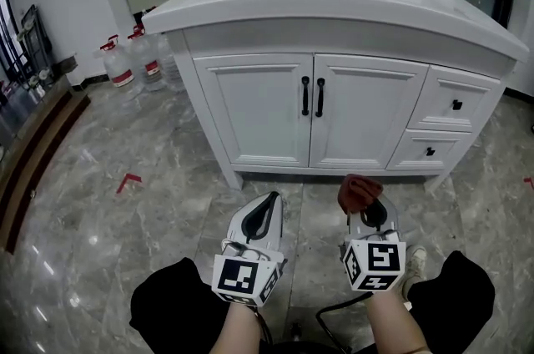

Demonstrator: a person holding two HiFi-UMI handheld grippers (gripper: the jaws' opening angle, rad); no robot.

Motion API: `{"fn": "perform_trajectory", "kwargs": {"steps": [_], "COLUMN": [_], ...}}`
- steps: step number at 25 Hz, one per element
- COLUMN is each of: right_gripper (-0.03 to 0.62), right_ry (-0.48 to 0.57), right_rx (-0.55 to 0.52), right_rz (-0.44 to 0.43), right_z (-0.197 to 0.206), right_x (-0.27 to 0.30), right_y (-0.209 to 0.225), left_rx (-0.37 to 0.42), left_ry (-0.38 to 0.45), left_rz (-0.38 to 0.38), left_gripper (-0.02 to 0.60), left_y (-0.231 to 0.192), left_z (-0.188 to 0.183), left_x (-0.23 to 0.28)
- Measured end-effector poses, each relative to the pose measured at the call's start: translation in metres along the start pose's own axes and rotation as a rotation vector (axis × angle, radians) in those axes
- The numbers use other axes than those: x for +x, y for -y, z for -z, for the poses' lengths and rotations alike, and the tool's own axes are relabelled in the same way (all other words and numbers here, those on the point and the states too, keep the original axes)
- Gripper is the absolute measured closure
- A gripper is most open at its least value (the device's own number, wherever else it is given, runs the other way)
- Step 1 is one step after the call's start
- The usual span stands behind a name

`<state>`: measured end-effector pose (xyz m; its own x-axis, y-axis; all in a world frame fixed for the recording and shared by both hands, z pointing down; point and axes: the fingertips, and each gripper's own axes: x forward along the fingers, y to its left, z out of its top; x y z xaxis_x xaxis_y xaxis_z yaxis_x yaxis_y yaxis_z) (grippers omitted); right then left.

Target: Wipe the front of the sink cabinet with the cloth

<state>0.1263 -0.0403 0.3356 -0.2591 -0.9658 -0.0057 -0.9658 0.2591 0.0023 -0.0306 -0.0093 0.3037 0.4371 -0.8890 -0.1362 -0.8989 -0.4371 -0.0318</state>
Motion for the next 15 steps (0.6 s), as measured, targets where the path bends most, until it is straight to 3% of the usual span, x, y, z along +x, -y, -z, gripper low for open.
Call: {"fn": "perform_trajectory", "kwargs": {"steps": [10, 15], "right_gripper": [0.516, 0.517], "right_ry": [-0.063, -0.068], "right_rx": [-0.045, -0.020], "right_rz": [-0.017, -0.018], "right_z": [0.023, 0.024], "right_x": [-0.041, -0.045], "right_y": [-0.037, -0.038], "left_rx": [-0.018, 0.014], "left_ry": [0.033, 0.014], "left_rz": [0.010, 0.034], "left_gripper": [0.580, 0.580], "left_y": [-0.010, 0.000], "left_z": [-0.012, -0.011], "left_x": [-0.045, -0.048]}}
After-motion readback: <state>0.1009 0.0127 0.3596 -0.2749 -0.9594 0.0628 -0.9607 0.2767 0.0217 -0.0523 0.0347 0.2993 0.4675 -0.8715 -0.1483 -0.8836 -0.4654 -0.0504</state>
